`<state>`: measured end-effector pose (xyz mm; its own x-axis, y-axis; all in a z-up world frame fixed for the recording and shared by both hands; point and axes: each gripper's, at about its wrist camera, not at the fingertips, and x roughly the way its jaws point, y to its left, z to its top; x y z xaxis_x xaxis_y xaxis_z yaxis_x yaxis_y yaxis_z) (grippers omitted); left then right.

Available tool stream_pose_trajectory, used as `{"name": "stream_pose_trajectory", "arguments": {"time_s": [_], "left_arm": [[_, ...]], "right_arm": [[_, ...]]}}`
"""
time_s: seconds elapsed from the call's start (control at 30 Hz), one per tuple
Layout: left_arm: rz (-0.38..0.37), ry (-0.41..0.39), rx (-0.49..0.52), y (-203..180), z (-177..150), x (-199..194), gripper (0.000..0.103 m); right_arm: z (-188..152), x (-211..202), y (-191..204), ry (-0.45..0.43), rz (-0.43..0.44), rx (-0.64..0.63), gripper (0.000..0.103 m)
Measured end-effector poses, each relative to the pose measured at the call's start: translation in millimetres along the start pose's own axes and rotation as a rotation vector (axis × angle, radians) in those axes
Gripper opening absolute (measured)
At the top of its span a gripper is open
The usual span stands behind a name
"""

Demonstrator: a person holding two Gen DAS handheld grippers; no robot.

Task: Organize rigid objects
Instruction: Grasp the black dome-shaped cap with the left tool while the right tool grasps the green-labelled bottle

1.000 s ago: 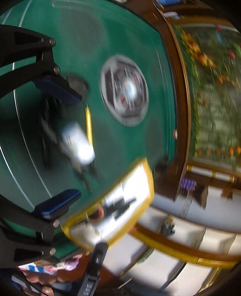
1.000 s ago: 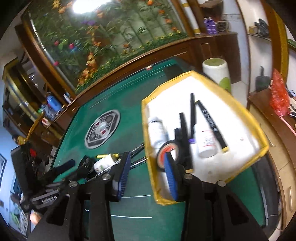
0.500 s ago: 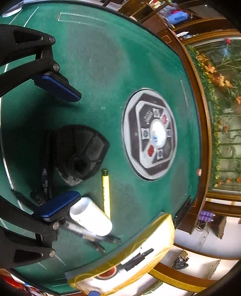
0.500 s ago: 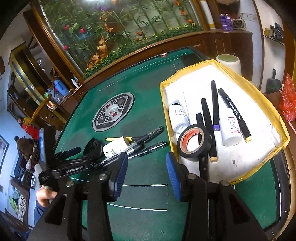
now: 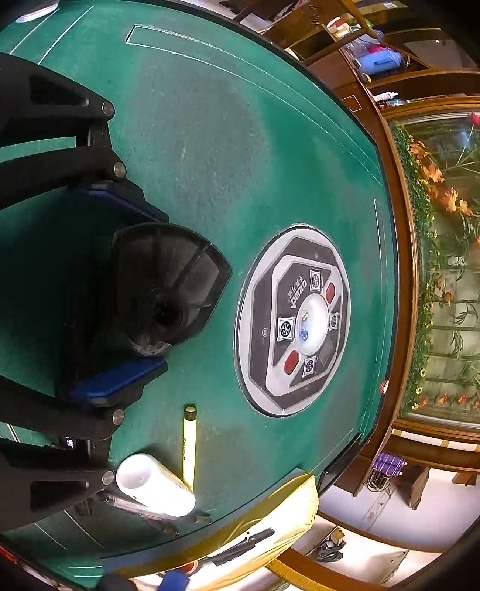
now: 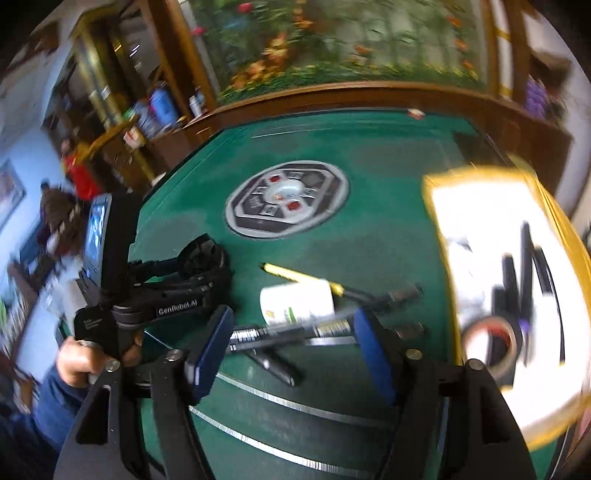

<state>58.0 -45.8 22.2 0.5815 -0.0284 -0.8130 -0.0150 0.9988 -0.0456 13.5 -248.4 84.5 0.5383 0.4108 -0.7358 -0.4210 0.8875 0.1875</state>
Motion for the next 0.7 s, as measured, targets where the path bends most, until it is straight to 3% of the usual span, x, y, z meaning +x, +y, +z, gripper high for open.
{"name": "stream_pose_trajectory", "arguments": {"time_s": [0.1,0.27,0.43,0.47,0.53,0.7], "left_arm": [[0.003,-0.001,-0.004,1.4,0.8,1.0,0.075],[0.018,-0.004,0.007,-0.3,0.6,1.6,0.075],[0.021,-0.007,0.008,-0.7,0.6,2.0,0.075],[0.021,-0.008,0.008,-0.9,0.4,1.9,0.075],[0.022,-0.009,0.008,-0.9,0.6,2.3,0.075],[0.007,-0.014,-0.005,1.3,1.0,1.9,0.075]], "right_arm": [[8.1,21.3,9.7,0.040,-0.038,-0.084,0.074],[12.2,45.9,11.5,0.105,-0.019,-0.114,0.074],[7.9,67.6,12.1,0.163,-0.059,-0.122,0.074],[6.9,70.2,11.1,0.170,-0.064,-0.118,0.073],[5.5,72.8,9.5,0.164,-0.047,-0.103,0.058],[1.8,67.1,5.5,0.121,-0.021,-0.051,0.057]]}}
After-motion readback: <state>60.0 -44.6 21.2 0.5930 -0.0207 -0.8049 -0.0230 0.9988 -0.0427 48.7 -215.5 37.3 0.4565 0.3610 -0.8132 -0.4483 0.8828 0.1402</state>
